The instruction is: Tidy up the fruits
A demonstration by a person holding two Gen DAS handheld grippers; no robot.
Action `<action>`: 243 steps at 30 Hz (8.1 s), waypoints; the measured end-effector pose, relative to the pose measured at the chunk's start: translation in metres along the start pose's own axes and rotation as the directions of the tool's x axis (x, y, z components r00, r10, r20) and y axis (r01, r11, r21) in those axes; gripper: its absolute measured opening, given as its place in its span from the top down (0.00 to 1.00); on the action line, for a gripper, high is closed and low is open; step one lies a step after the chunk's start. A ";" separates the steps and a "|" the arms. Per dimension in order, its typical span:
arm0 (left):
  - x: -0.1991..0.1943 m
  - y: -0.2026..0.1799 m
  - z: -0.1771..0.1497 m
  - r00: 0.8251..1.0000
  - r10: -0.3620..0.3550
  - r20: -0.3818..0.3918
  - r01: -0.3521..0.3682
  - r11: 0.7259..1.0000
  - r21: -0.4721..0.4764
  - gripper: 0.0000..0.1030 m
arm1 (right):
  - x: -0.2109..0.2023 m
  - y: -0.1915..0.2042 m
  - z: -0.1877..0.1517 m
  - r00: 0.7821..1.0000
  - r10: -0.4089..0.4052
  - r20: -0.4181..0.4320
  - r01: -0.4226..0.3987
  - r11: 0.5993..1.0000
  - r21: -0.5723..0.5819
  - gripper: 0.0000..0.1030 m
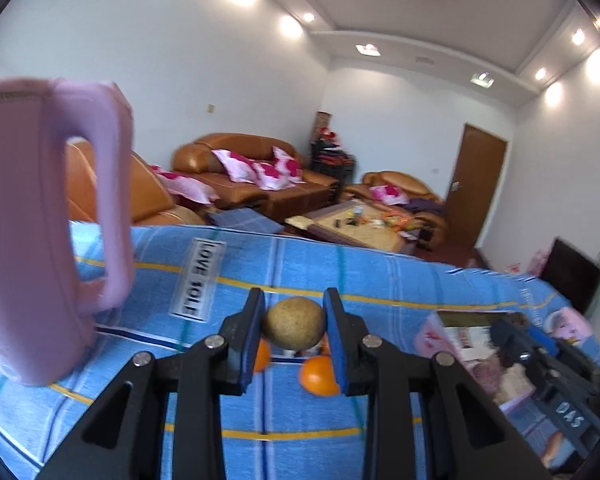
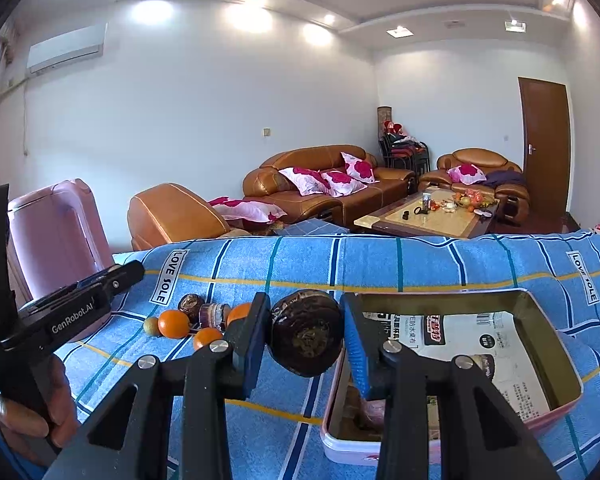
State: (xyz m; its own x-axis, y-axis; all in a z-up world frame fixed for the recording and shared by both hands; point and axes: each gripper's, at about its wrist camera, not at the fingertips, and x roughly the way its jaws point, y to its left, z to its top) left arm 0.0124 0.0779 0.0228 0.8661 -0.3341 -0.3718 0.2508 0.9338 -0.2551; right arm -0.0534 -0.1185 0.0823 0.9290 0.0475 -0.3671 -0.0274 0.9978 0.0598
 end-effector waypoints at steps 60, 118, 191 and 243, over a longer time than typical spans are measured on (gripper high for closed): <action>0.075 -0.205 -0.038 0.981 0.028 -0.193 0.020 0.970 0.242 0.69 | -0.006 -0.136 0.017 0.960 -0.279 0.033 0.279 0.960 -0.019 0.63; 0.063 -0.210 -0.024 0.988 0.086 -0.131 -0.056 0.975 0.215 0.00 | -0.004 -0.178 0.005 0.989 -0.151 0.000 0.143 0.939 0.313 0.40; 0.038 0.052 -0.010 0.817 0.551 -0.171 -0.547 0.834 0.075 0.00 | 0.124 0.049 -0.023 0.898 0.238 -0.371 -0.173 0.964 0.200 0.40; 0.109 0.000 -0.012 0.831 0.391 -0.397 -0.322 0.918 0.229 0.23 | 0.018 0.006 0.002 0.997 -0.031 -0.067 0.034 0.999 0.036 0.63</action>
State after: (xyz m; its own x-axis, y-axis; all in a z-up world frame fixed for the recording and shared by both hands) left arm 0.1019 0.0402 -0.0291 0.6459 0.0365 -0.7626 0.0502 0.9947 0.0901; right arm -0.0356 -0.1115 0.0782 0.9023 0.0191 -0.4306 0.0175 0.9966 0.0809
